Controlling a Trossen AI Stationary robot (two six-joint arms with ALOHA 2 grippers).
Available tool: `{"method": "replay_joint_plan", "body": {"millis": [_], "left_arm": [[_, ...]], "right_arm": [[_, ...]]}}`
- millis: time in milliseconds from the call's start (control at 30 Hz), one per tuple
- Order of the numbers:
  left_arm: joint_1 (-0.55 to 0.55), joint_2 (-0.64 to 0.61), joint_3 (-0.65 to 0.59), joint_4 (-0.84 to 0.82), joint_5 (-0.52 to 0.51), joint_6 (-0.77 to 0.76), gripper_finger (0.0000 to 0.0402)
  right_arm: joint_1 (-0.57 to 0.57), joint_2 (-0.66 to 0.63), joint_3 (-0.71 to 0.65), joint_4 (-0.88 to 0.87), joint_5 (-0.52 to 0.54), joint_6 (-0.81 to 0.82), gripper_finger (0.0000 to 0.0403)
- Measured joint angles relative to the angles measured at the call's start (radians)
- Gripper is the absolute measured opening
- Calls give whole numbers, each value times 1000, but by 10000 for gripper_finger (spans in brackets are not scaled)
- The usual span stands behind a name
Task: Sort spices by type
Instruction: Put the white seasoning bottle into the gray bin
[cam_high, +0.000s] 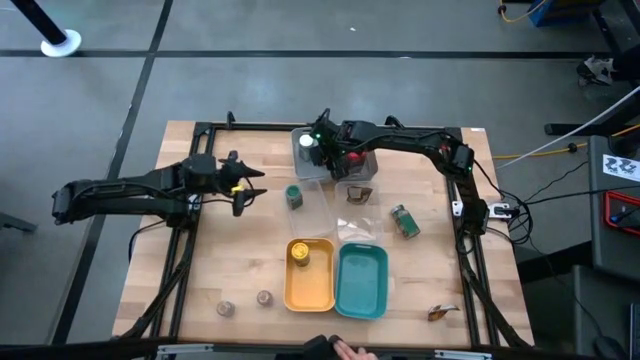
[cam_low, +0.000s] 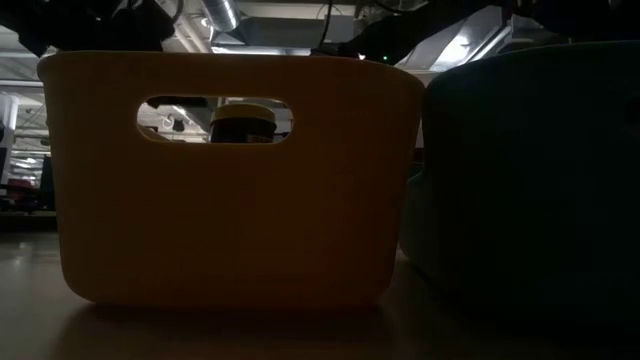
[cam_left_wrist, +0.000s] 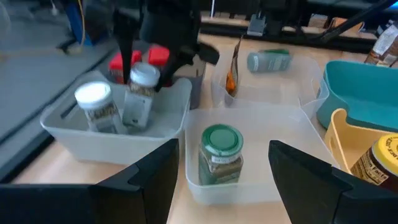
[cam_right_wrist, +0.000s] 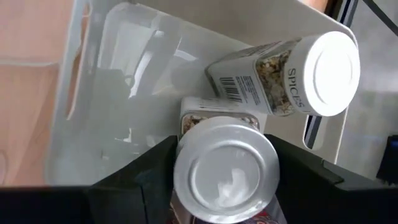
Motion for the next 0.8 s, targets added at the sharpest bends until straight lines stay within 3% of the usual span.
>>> {"method": "replay_joint_plan", "body": {"millis": [800], "left_arm": [[-35,-469,-334,173,0,37,233]], "right_arm": [[0,0,0,11,-12,-2,232]]}}
